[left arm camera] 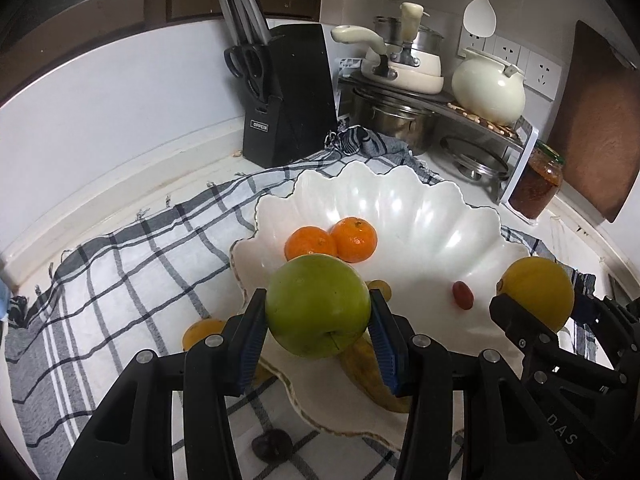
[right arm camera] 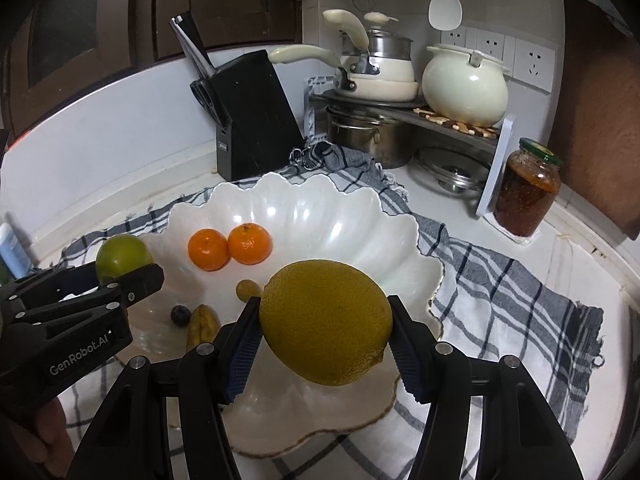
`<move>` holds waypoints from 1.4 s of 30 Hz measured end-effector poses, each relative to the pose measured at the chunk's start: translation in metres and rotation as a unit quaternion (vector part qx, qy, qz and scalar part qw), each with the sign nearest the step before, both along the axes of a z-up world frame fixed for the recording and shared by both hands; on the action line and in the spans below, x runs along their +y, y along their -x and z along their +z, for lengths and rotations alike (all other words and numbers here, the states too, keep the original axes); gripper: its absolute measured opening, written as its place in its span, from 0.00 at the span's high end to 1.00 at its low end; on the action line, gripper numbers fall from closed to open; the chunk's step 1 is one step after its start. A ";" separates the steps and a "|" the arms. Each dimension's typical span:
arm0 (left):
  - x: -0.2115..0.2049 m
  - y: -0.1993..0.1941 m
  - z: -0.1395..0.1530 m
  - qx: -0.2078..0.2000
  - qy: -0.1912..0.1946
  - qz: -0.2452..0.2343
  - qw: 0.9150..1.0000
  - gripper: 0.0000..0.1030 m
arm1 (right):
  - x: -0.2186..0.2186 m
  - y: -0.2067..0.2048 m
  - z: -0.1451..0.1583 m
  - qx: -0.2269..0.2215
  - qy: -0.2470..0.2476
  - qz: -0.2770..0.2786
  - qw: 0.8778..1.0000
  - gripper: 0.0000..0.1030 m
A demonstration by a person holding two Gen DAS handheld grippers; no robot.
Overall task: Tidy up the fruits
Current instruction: 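Carry the green apple and yellow citrus over the bowl with both tools, then open both tools to drop the apple and citrus into the bowl, then withdraw both tools toward the dark plum and yellow mango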
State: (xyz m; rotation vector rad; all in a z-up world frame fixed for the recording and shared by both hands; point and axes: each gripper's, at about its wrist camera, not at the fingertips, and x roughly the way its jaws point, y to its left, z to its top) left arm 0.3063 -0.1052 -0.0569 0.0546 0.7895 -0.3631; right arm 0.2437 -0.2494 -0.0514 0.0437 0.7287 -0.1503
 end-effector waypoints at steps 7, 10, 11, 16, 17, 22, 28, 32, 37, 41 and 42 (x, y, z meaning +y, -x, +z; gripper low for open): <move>-0.004 -0.006 -0.011 0.014 -0.003 -0.007 1.000 0.53 | -0.001 -0.008 -0.008 0.011 -0.004 0.000 1.000 0.41; -0.005 -0.007 -0.013 0.017 -0.006 -0.008 1.000 0.53 | -0.001 -0.008 -0.011 0.012 -0.008 0.001 1.000 0.41; -0.005 -0.007 -0.014 0.019 -0.006 -0.009 1.000 0.53 | -0.001 -0.009 -0.012 0.013 -0.009 0.002 1.000 0.41; -0.005 -0.008 -0.018 0.025 -0.012 -0.012 1.000 0.53 | 0.000 -0.011 -0.018 0.023 -0.006 -0.005 1.000 0.40; -0.006 -0.008 -0.018 0.025 -0.014 -0.012 1.000 0.53 | 0.000 -0.012 -0.019 0.025 -0.007 -0.005 1.000 0.40; -0.003 -0.004 -0.014 0.016 -0.012 -0.010 1.000 0.39 | -0.001 -0.006 -0.012 0.008 0.003 -0.019 1.000 0.32; 0.003 0.002 0.001 -0.004 -0.012 0.002 1.000 0.29 | -0.002 0.002 0.006 -0.012 0.022 -0.040 0.999 0.20; 0.010 0.011 0.014 -0.022 -0.014 0.012 1.000 0.16 | -0.002 0.008 0.015 -0.020 0.024 -0.050 0.998 0.17; 0.023 0.024 0.030 -0.039 -0.011 0.021 0.999 0.11 | 0.006 0.020 0.031 -0.035 0.029 -0.054 0.998 0.13; 0.035 0.035 0.045 -0.053 -0.008 0.029 0.998 0.09 | 0.015 0.030 0.046 -0.050 0.035 -0.057 0.997 0.10; 0.039 0.039 0.049 -0.058 -0.009 0.031 0.998 0.09 | 0.018 0.033 0.050 -0.055 0.034 -0.056 0.996 0.10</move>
